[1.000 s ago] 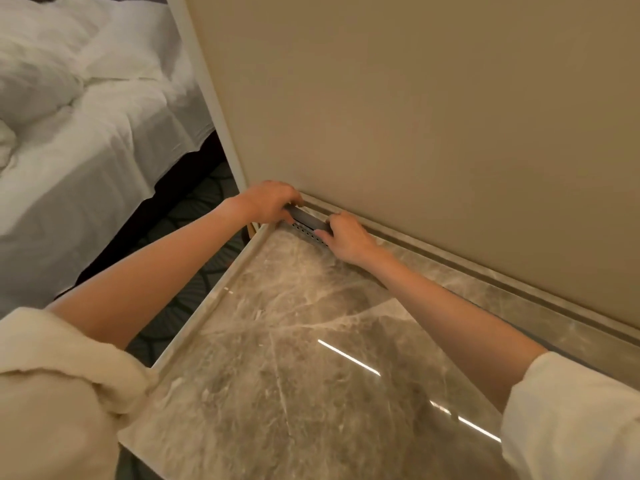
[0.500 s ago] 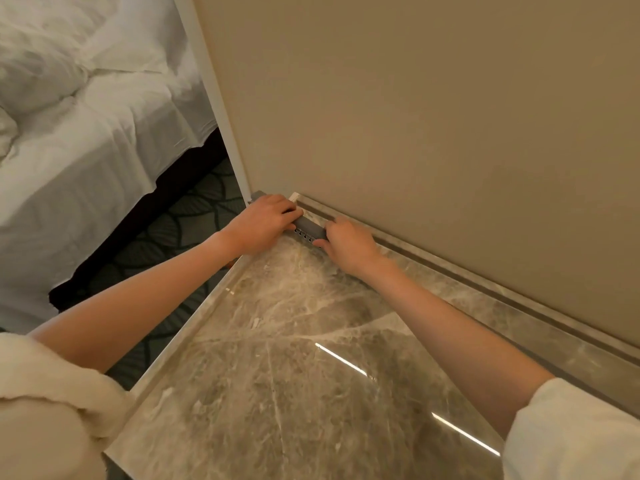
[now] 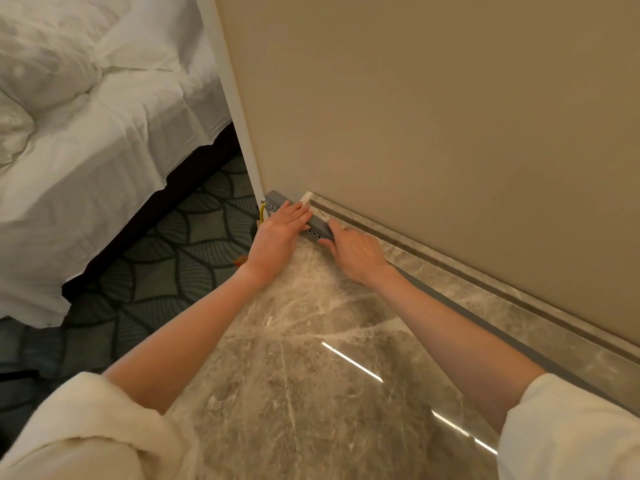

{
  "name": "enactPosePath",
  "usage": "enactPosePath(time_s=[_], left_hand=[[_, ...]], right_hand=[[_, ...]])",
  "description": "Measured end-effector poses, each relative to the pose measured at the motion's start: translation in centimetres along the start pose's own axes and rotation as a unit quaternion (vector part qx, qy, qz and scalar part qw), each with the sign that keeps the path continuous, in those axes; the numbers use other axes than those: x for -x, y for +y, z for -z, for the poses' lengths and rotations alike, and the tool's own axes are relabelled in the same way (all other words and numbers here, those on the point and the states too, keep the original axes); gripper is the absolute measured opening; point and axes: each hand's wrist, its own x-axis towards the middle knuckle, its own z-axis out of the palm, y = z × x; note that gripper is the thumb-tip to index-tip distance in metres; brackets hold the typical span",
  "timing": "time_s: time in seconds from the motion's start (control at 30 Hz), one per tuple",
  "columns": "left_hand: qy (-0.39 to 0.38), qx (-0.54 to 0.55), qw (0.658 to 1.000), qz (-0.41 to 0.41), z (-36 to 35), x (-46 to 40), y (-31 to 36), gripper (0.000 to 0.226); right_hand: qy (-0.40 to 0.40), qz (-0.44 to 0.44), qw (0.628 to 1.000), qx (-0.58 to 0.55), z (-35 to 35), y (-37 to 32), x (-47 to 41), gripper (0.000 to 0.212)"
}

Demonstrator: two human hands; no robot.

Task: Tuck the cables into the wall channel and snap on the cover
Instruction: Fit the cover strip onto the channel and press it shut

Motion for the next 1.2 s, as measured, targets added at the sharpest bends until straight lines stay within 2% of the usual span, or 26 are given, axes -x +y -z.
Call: enactPosePath(time_s=[0.13,0.17,0.23,0.27,0.33,0.4,0.47,0.6,0.7,0.87,0.93,1.0,1.1,1.13,1.2], left_hand=[[-0.018,0.099,0.988,0.12,0.4,-0.1,1.6,0.035],[-0.002,0.123,0.982,0.145,0.6,0.0,2.1,0.035],[0.093,0.151,0.957,0.23,1.3,0.2,3.2,0.033],[0.146,0.167,0.927,0.301,1.7,0.3,3.6,0.031],[0.196,0.235,0.826,0.474,2.8,0.1,3.6,0.027],[0.146,0.337,0.714,0.596,3.7,-0.4,2.8,0.029],[0.109,0.427,0.661,0.608,4.6,-0.7,2.4,0.033],[0.171,0.495,0.596,0.608,5.5,-0.6,2.8,0.034],[0.187,0.506,0.573,0.617,5.7,0.0,2.9,0.034],[0.196,0.492,0.574,0.625,5.7,1.3,2.5,0.024],[0.2,0.489,0.572,0.627,5.9,1.7,2.5,0.025],[0.203,0.484,0.575,0.628,6.2,1.8,2.8,0.025],[0.201,0.493,0.579,0.617,7.2,1.6,3.3,0.023],[0.196,0.5,0.58,0.613,7.5,1.5,3.4,0.019],[0.187,0.511,0.576,0.61,8.2,1.4,3.6,0.017]], right_hand=[[-0.008,0.008,1.0,-0.017,0.6,0.1,0.1,0.033],[-0.011,0.014,1.0,-0.018,0.8,0.1,0.3,0.033],[-0.015,0.024,0.999,-0.02,1.1,0.0,0.8,0.033],[-0.016,0.027,0.999,-0.02,1.1,-0.2,1.3,0.033],[-0.015,0.031,0.999,-0.013,1.3,-0.4,2.2,0.032],[-0.016,0.035,0.999,-0.007,1.6,-0.8,2.9,0.032],[-0.013,0.04,0.999,-0.005,1.8,-1.3,3.4,0.033],[0.005,0.057,0.998,0.018,1.4,-2.3,4.5,0.036],[0.012,0.058,0.997,0.045,0.8,-2.8,5.2,0.038],[0.008,0.047,0.998,0.051,0.5,-3.9,6.0,0.035],[-0.004,0.035,0.999,0.011,0.9,-4.4,5.8,0.04],[-0.05,-0.03,0.996,-0.065,2.1,-5.3,5.1,0.057],[-0.113,-0.143,0.958,-0.22,3.4,-7.1,3.1,0.075],[-0.117,-0.164,0.949,-0.244,3.6,-7.6,2.5,0.079],[-0.101,-0.173,0.952,-0.232,3.7,-8.6,1.7,0.081]])
